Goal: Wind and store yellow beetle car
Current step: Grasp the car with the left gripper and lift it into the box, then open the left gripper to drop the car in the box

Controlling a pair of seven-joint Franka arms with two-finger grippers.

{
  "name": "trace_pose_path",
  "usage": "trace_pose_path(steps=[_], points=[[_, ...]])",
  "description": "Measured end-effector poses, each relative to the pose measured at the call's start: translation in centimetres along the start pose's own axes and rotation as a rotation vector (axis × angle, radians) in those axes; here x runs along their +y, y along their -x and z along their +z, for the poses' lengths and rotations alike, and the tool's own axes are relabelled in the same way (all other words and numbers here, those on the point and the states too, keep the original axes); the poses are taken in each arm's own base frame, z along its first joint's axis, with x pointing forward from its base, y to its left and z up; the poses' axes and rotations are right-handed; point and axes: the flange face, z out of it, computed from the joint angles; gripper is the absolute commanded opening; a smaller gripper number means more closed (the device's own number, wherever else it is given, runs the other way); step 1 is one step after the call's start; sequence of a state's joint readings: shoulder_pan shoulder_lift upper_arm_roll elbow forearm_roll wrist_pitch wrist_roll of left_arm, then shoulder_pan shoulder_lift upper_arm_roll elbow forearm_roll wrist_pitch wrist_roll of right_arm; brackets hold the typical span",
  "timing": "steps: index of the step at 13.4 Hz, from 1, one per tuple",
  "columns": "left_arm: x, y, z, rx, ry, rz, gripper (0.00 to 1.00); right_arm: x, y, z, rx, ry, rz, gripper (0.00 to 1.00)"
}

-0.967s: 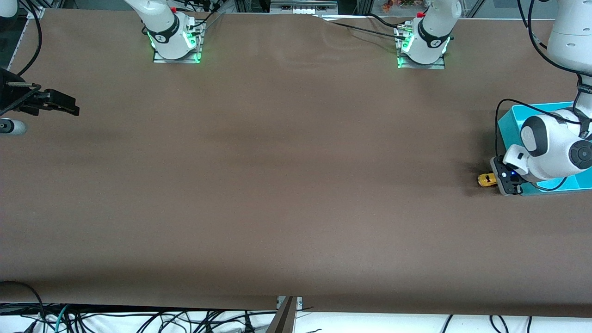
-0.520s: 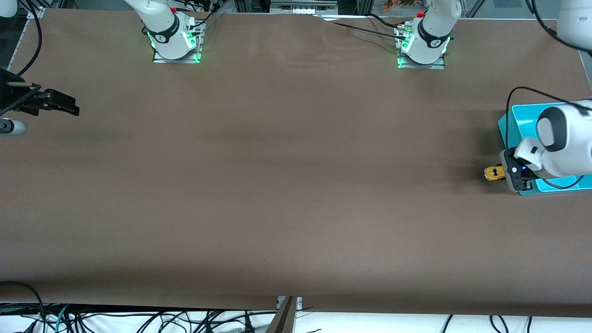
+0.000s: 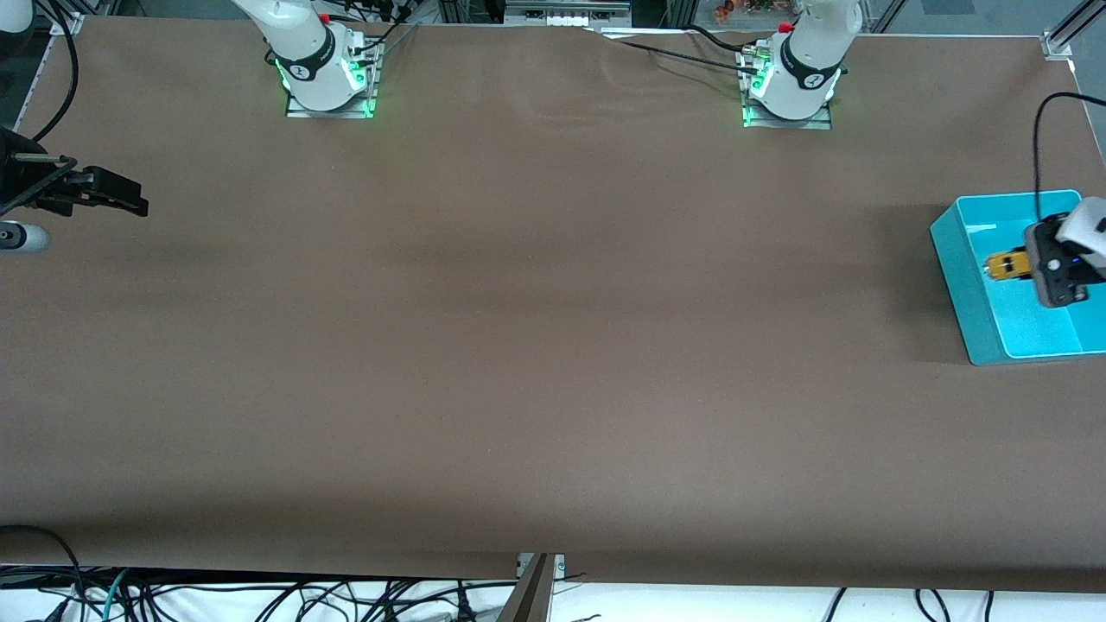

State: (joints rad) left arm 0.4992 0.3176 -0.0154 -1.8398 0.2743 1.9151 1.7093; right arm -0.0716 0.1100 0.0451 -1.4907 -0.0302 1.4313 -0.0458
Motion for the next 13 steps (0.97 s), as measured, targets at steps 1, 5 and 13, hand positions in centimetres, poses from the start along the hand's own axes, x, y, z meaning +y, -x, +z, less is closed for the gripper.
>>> trace_pose_path(steps=[1,5,13], points=[[0.3,2.3,1.2,0.005,-0.010,0.002,0.01,0.0,0.0,0.0,0.000,0.000,0.000,1.00],[0.5,5.5,8.9,0.035,-0.058,0.044,0.03,0.0,0.0,0.0,0.000,0.000,0.000,1.00],[1.3,5.9,17.4,0.079,-0.069,0.058,1.00,0.0,0.0,0.0,0.003,0.000,0.000,1.00]])
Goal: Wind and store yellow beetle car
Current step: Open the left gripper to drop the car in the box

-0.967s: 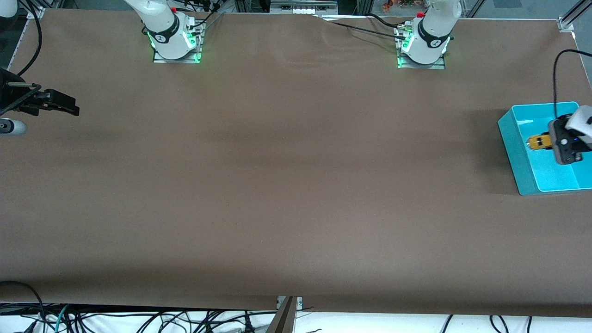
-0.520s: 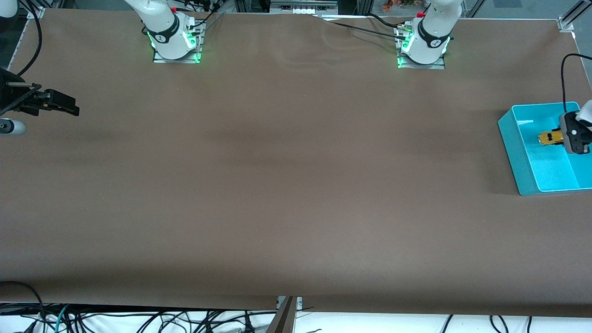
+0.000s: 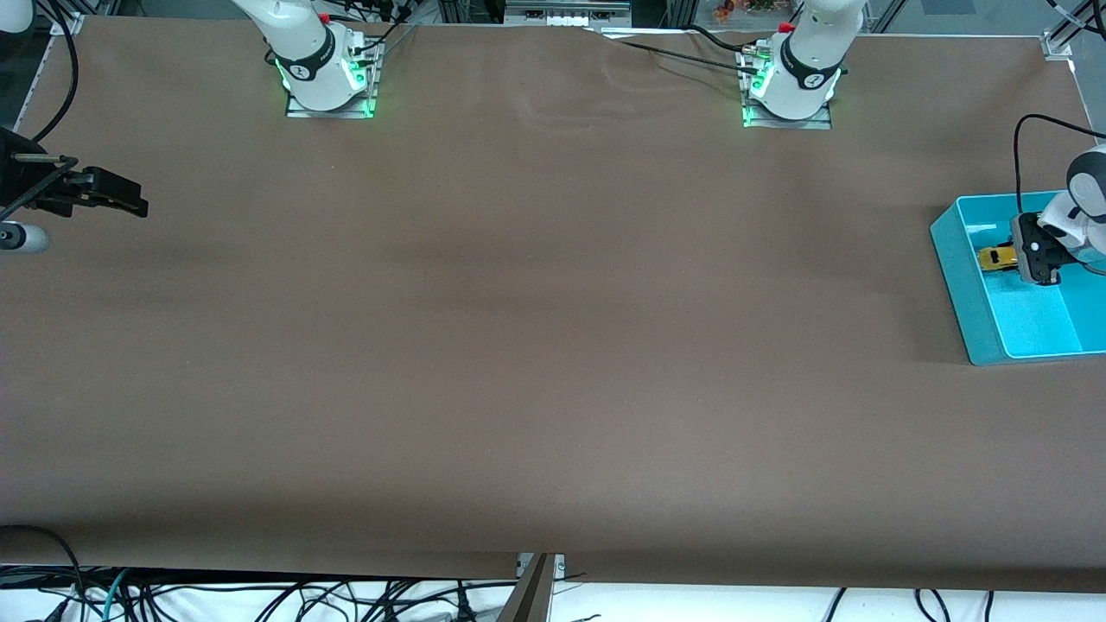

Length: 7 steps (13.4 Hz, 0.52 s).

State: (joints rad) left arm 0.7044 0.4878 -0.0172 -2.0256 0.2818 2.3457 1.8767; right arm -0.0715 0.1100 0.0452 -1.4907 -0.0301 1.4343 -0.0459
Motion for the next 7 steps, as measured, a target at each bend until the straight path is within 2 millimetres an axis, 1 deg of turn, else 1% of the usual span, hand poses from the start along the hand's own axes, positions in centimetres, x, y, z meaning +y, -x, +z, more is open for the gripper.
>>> trace_pose_path(steps=[1,2,3,4,5,7], points=[[-0.2,0.0,-0.3,-0.001,-0.009,0.002,1.00,0.0,0.0,0.0,0.000,0.000,0.000,1.00],[-0.7,-0.2,-1.3,0.004,-0.021,-0.001,1.00,0.0,0.0,0.0,0.001,0.000,0.000,1.00],[-1.2,-0.7,-3.0,0.016,-0.023,-0.004,1.00,0.0,0.0,0.0,0.001,0.000,0.000,1.00],[-1.7,-1.1,-5.3,0.027,-0.013,-0.004,1.00,0.0,0.0,0.0,0.001,0.000,0.000,1.00],[-2.2,-1.4,-8.1,0.031,0.000,-0.005,1.00,0.0,0.0,0.0,0.001,0.000,0.000,1.00],[-2.9,-2.1,-15.5,0.028,0.025,-0.030,1.00,0.0,0.0,0.0,0.001,0.000,0.000,1.00]])
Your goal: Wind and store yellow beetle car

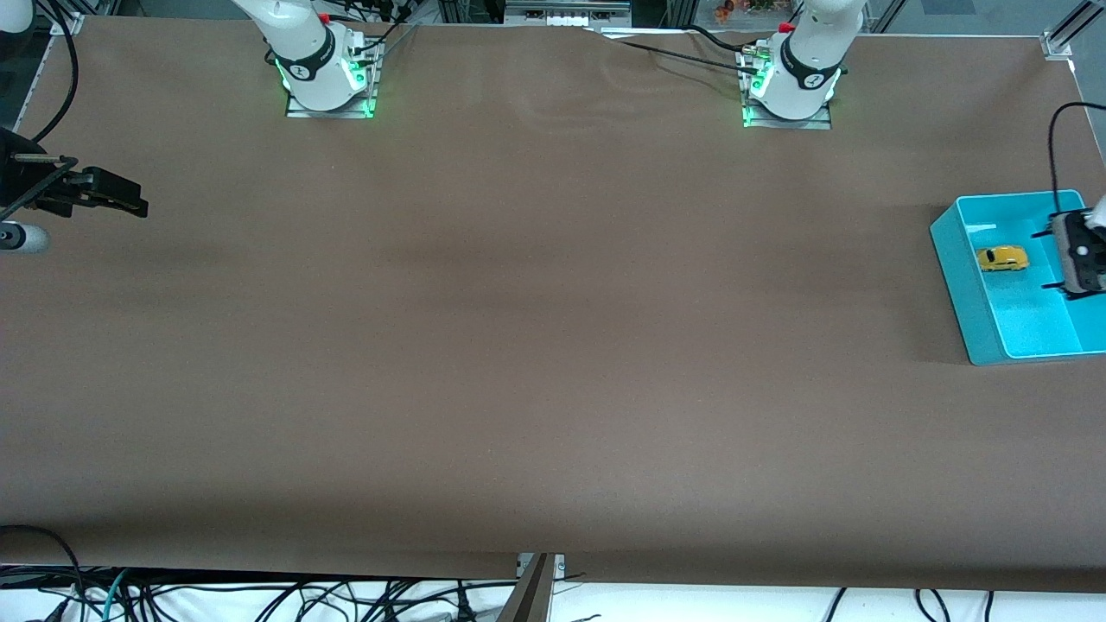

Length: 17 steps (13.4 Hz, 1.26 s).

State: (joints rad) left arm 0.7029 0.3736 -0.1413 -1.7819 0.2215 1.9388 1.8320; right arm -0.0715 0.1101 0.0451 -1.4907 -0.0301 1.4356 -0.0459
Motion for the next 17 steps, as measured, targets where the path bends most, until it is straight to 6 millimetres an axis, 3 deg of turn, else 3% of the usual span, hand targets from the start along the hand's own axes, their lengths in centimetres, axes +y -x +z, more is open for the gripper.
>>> trace_pose_path(steps=[3,6,9,11,12,14,17], points=[[-0.2,-3.9,-11.2,-0.001,0.022,-0.113,1.00,0.0,0.0,0.0,0.000,0.000,0.000,1.00],[0.0,-11.5,-18.0,-0.002,-0.001,-0.306,1.00,0.0,0.0,0.0,0.001,0.000,0.000,1.00],[1.3,-21.4,-21.9,-0.034,-0.058,-0.425,1.00,0.0,0.0,0.0,0.001,0.000,0.000,1.00],[4.1,-27.9,-24.3,-0.017,-0.092,-0.608,1.00,0.0,0.0,0.0,0.001,0.000,0.000,1.00],[5.9,-30.1,-25.0,0.015,-0.088,-0.737,1.00,0.0,0.0,0.0,0.001,0.000,0.000,1.00],[8.3,-32.6,-25.6,0.052,-0.106,-0.937,1.00,0.0,0.0,0.0,0.001,0.000,0.000,1.00],[9.2,-35.3,-25.2,0.126,-0.148,-1.108,1.00,0.0,0.0,0.0,0.002,0.000,0.000,1.00]])
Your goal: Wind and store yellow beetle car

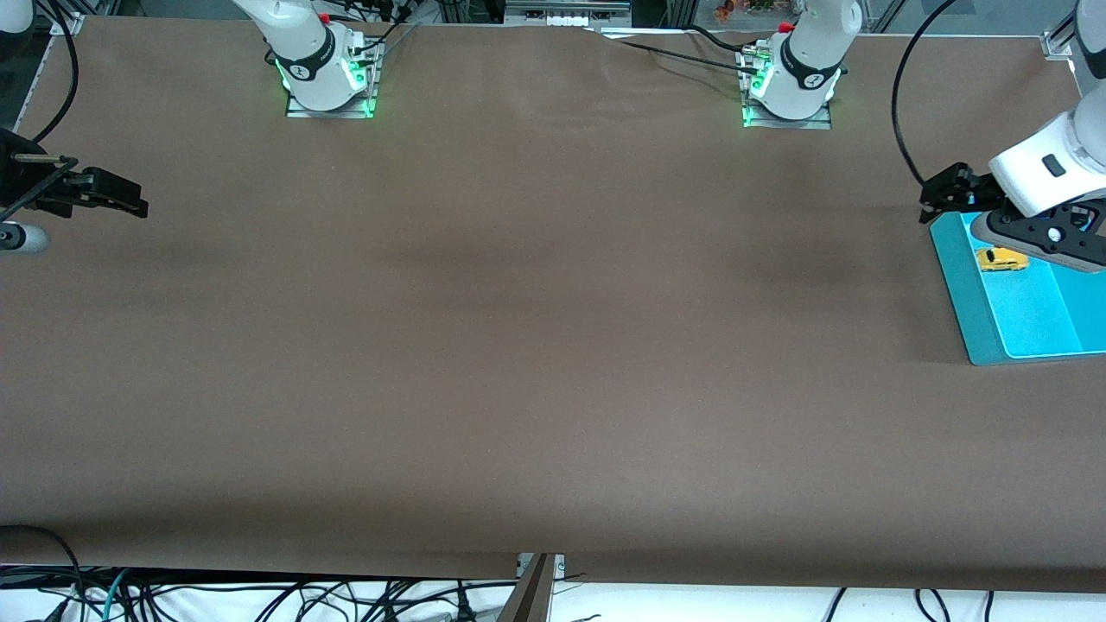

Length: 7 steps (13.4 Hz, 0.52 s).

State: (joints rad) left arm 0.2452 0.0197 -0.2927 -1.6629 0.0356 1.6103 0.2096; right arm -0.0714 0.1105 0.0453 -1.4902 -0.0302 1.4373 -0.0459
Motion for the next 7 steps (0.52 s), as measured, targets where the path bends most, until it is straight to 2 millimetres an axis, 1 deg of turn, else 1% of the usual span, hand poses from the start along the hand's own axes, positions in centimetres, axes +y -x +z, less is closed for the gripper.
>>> trace_pose_path(steps=[2,3,4,7], points=[[1.4,0.2,0.2,0.016,0.020,-0.156,1.00,0.0,0.0,0.0,0.000,0.000,0.000,1.00],[1.9,0.2,0.2,0.028,0.021,-0.209,1.00,0.0,0.0,0.0,0.001,0.000,0.000,1.00],[1.9,0.1,0.0,0.042,0.020,-0.237,1.00,0.0,0.0,0.0,0.001,0.000,0.000,1.00],[1.4,0.1,-0.1,0.052,0.022,-0.267,1.00,0.0,0.0,0.0,0.003,0.000,0.000,1.00]])
